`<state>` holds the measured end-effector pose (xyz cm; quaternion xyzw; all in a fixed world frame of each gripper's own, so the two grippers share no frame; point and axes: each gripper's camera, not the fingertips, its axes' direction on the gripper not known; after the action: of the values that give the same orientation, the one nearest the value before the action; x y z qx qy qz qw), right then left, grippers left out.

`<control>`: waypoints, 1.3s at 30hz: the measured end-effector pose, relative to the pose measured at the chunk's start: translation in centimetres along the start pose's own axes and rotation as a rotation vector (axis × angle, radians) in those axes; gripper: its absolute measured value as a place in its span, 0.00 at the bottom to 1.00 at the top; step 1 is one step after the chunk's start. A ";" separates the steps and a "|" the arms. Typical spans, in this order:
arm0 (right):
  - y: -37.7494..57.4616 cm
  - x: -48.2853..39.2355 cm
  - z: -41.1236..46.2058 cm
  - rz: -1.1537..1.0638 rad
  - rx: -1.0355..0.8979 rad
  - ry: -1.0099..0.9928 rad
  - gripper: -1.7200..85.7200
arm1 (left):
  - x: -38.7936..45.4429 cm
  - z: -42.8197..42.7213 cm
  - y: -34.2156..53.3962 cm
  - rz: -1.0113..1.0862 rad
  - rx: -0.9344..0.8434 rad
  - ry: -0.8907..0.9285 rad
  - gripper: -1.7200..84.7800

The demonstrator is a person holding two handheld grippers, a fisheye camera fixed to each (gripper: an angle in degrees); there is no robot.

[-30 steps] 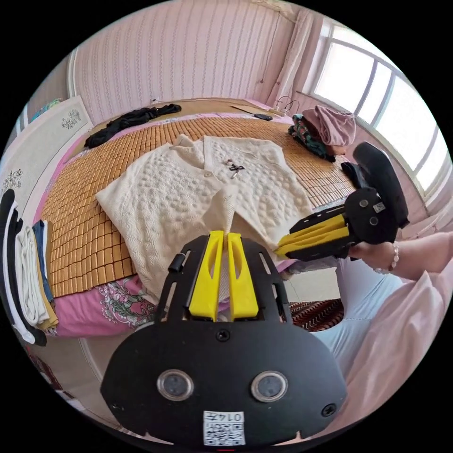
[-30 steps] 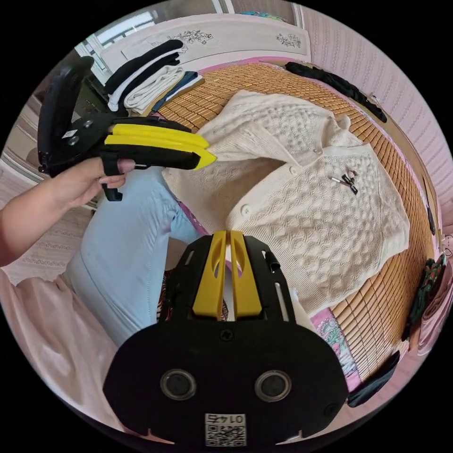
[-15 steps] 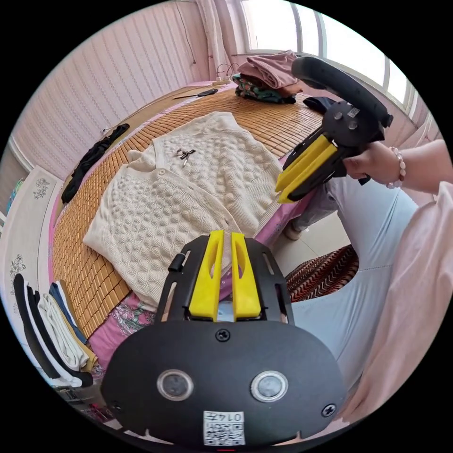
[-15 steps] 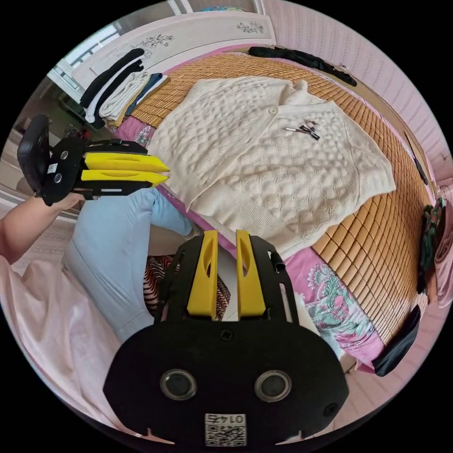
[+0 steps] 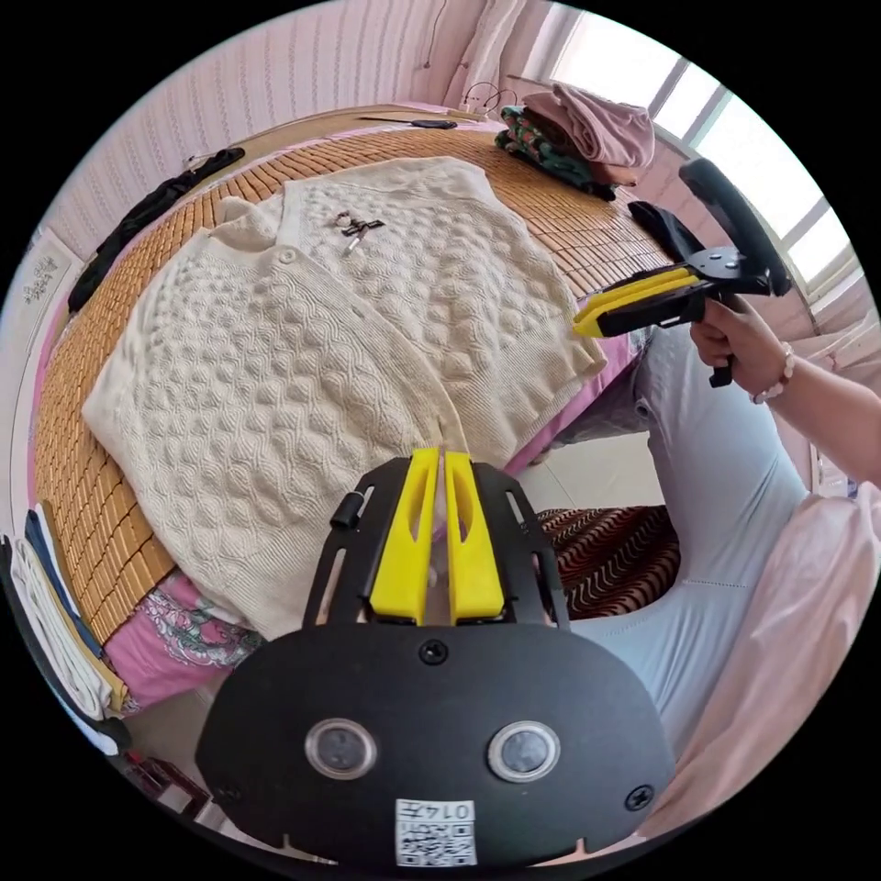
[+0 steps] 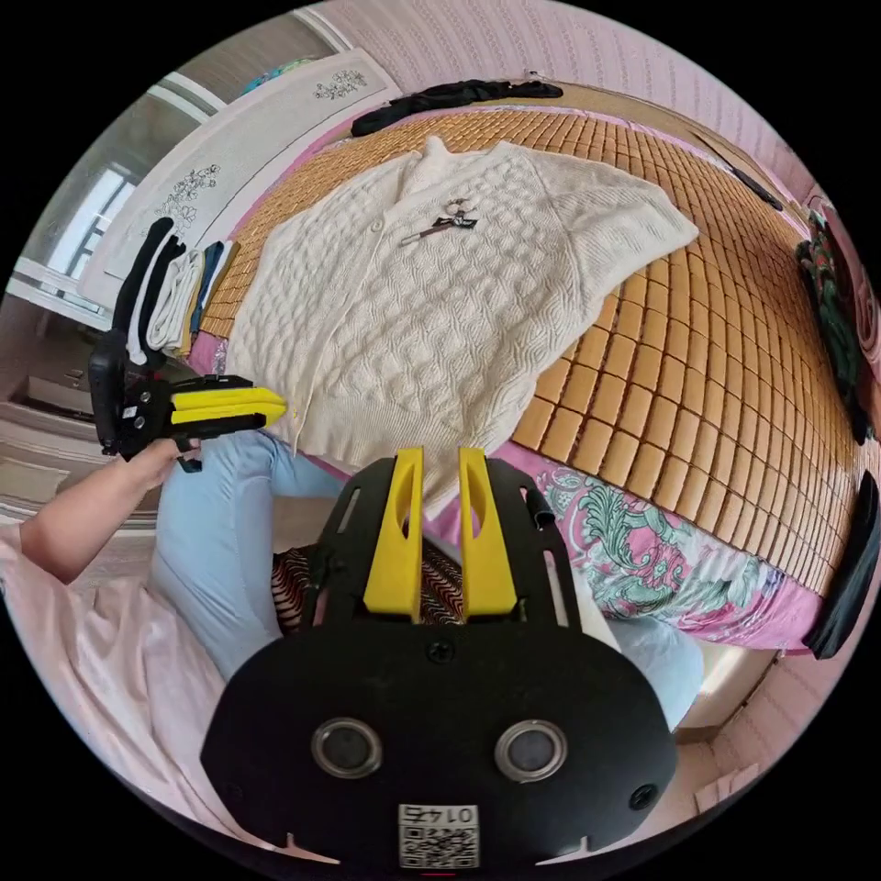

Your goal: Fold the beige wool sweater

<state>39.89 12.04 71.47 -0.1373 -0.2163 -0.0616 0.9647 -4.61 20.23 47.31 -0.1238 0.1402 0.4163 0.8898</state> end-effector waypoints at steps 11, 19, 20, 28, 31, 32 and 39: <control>-3.0 17.5 -11.0 0.187 0.276 0.012 0.10 | -0.5 0.5 -18.2 0.165 0.228 -0.042 0.09; -14.8 21.2 -11.8 0.032 0.223 0.020 0.10 | 0.5 11.4 -27.8 0.184 0.110 -0.048 0.10; -16.4 21.3 -11.0 0.025 0.217 0.023 0.11 | 0.7 11.6 -27.7 0.196 0.120 -0.055 0.10; -16.8 23.8 -8.6 0.087 0.192 -0.070 0.03 | 2.1 12.9 -27.9 0.254 0.177 -0.109 0.06; -11.6 25.2 -13.1 0.110 0.327 -0.078 0.03 | 2.5 13.3 -28.3 0.273 0.181 -0.113 0.02; -8.7 25.6 -15.4 0.129 0.386 -0.065 0.03 | 2.4 13.3 -28.3 0.272 0.181 -0.111 0.02; 5.4 25.1 -26.3 0.295 0.605 0.186 0.05 | 1.1 11.9 -28.9 0.226 0.279 -0.037 0.01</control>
<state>73.91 8.05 58.24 0.1312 -0.1139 0.1333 0.9757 20.20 6.99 60.96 0.0252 0.1933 0.4922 0.8484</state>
